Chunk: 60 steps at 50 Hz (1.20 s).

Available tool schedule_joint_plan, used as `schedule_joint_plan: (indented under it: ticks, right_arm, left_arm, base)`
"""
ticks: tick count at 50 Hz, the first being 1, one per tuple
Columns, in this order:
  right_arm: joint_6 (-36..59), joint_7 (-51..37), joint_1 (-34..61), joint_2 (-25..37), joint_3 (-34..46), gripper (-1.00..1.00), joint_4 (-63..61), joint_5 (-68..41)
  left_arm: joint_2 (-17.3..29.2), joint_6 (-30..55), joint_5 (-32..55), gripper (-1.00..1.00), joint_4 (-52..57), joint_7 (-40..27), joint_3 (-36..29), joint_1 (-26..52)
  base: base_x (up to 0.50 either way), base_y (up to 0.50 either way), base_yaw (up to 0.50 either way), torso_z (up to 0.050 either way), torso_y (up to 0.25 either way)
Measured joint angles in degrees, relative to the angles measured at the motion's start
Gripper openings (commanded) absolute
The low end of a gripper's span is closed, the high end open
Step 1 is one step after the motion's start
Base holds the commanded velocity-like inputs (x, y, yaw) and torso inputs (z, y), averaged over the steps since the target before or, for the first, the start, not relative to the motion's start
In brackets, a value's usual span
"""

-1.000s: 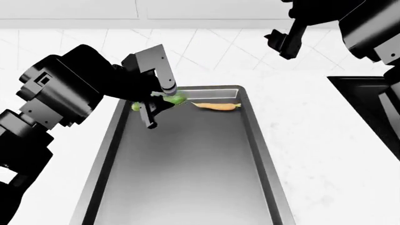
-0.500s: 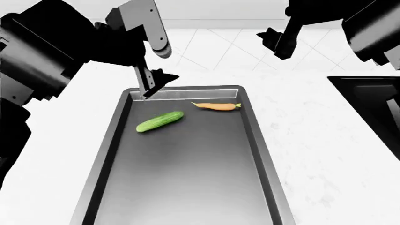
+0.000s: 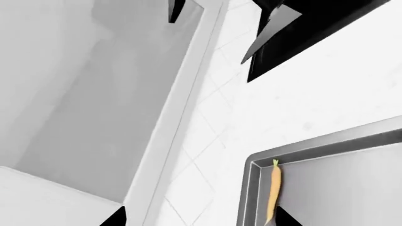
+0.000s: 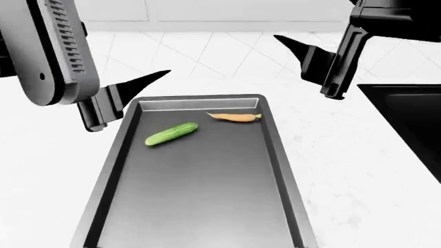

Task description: Place the two vegetables and bowl onto the tray for setting up a vegetable dip station.

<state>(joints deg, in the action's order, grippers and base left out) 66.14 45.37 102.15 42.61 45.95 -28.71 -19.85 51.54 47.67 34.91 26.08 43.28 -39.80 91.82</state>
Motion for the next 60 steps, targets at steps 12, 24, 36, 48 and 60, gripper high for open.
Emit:
schedule_joint_plan:
  ticks: [12,24,36,48,60]
  right_arm:
    - [13.21,-3.02,-1.14,1.54,-6.05,1.00,-15.45,-5.33]
    - [16.23,-4.86,-0.84,2.26,-7.08,1.00,-19.99,-6.31]
    - [17.64,-5.92,-0.82,3.16,-7.85,1.00,-22.43,-7.02]
    - [17.19,-6.86,-1.83,3.99,-8.04,1.00,-23.31,-7.44]
    - [16.89,-7.65,-2.84,4.36,-8.31,1.00,-23.84,-8.03]
  left_arm:
    - [8.44,1.36,8.89,1.00,13.93,-6.42,7.85,-4.69]
    - [10.87,0.92,11.14,1.00,18.26,-8.96,10.09,-7.13]
    - [11.38,0.88,11.78,1.00,19.75,-9.82,10.70,-7.58]
    - [10.98,1.02,11.02,1.00,19.68,-9.71,10.16,-7.20]
    - [10.49,0.95,9.71,1.00,19.00,-9.43,9.34,-6.94]
  base:
    - [0.00,-0.50,0.00,0.000,0.000]
    - [0.00,-0.50,0.00,0.000,0.000]
    - [0.00,-0.50,0.00,0.000,0.000]
    - [0.00,-0.50,0.00,0.000,0.000]
    - [0.00,-0.50,0.00,0.000,0.000]
